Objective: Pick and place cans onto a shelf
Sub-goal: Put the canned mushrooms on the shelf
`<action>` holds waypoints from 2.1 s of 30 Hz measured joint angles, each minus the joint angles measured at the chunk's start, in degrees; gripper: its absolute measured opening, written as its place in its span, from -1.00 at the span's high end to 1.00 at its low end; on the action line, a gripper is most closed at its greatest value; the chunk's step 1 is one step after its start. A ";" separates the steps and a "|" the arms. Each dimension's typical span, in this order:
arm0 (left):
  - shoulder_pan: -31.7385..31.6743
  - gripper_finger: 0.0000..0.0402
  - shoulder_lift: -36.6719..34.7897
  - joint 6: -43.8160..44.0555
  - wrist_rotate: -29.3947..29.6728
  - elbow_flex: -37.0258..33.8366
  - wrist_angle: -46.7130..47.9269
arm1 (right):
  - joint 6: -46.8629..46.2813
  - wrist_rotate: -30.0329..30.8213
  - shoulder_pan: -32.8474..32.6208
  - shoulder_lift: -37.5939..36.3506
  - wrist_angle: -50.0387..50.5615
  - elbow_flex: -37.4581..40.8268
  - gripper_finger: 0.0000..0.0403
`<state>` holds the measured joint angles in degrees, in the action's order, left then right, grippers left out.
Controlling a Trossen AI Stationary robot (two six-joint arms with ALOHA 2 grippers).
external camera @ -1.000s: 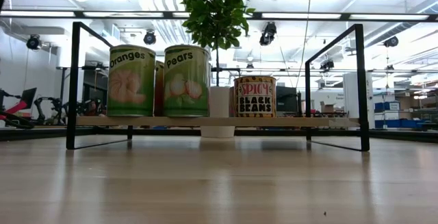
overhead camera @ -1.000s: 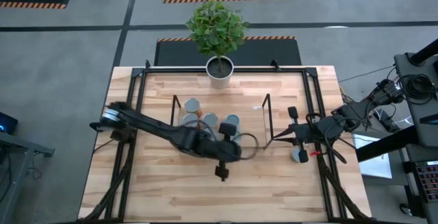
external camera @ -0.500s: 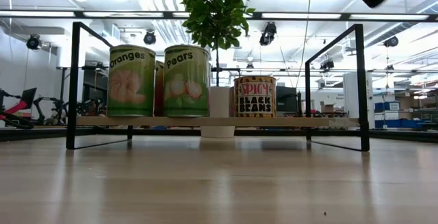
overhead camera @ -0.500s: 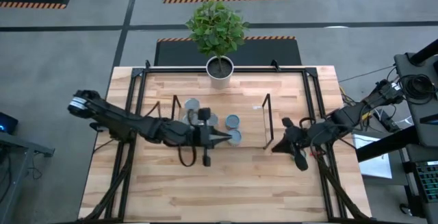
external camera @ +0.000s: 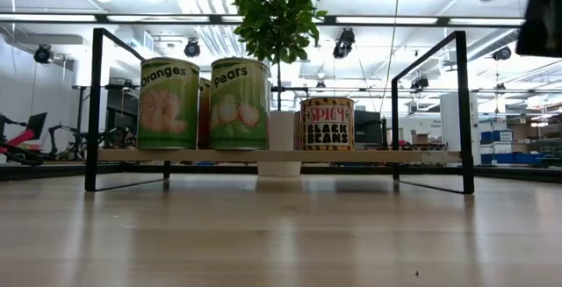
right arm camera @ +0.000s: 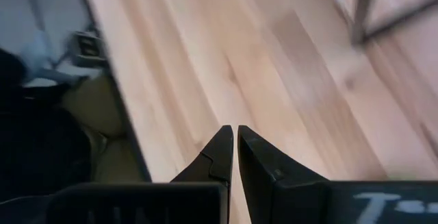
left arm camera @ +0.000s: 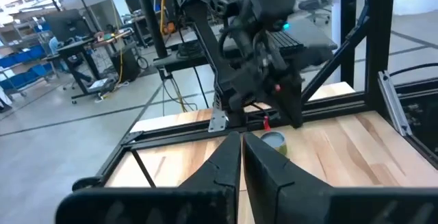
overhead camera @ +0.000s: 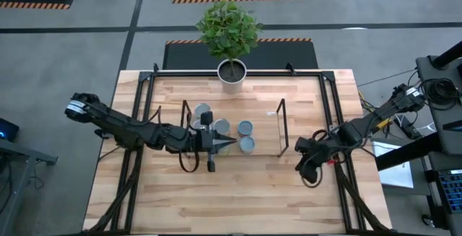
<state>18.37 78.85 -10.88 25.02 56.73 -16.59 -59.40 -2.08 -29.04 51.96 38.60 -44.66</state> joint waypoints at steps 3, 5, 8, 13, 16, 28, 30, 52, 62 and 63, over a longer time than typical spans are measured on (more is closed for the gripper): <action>-0.02 1.00 -0.02 0.03 0.00 0.00 -0.10 | -3.83 -2.27 -0.24 2.52 2.74 0.00 0.94; -0.02 1.00 -0.02 0.01 0.00 0.00 -0.08 | -5.17 -3.78 -0.52 4.01 3.68 0.00 0.94; -0.02 1.00 -0.02 0.02 -0.01 0.00 -0.09 | -6.06 -5.36 -1.04 5.70 5.59 -0.16 0.94; 0.00 1.00 -0.02 0.22 -0.02 0.00 -0.12 | -6.80 -3.50 -1.25 8.03 17.34 -4.33 0.94; 0.02 1.00 -0.02 0.45 -0.02 0.00 -0.10 | -7.25 1.84 -1.25 9.30 25.07 -7.43 0.94; 0.02 1.00 -0.02 0.89 -0.04 0.00 0.14 | -11.35 -0.62 -2.14 13.10 29.47 -2.38 0.94; 0.02 1.00 -0.02 0.89 -0.04 0.00 0.30 | -12.01 -1.34 -2.84 13.51 28.74 -0.95 0.94; 0.07 1.00 -0.04 2.39 4.62 0.00 0.95 | -23.66 0.19 -4.37 13.43 26.41 0.62 -0.39; 0.02 1.00 -0.04 2.39 4.94 0.02 1.37 | -26.97 0.59 -4.98 13.45 24.65 3.72 -0.86; 0.02 1.00 -0.04 2.39 4.94 0.02 1.39 | -27.05 0.58 -4.98 13.45 24.38 4.22 -0.86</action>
<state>18.39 78.81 -8.49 29.95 56.75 -15.20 -86.45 -1.50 -34.02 65.41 62.98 -40.45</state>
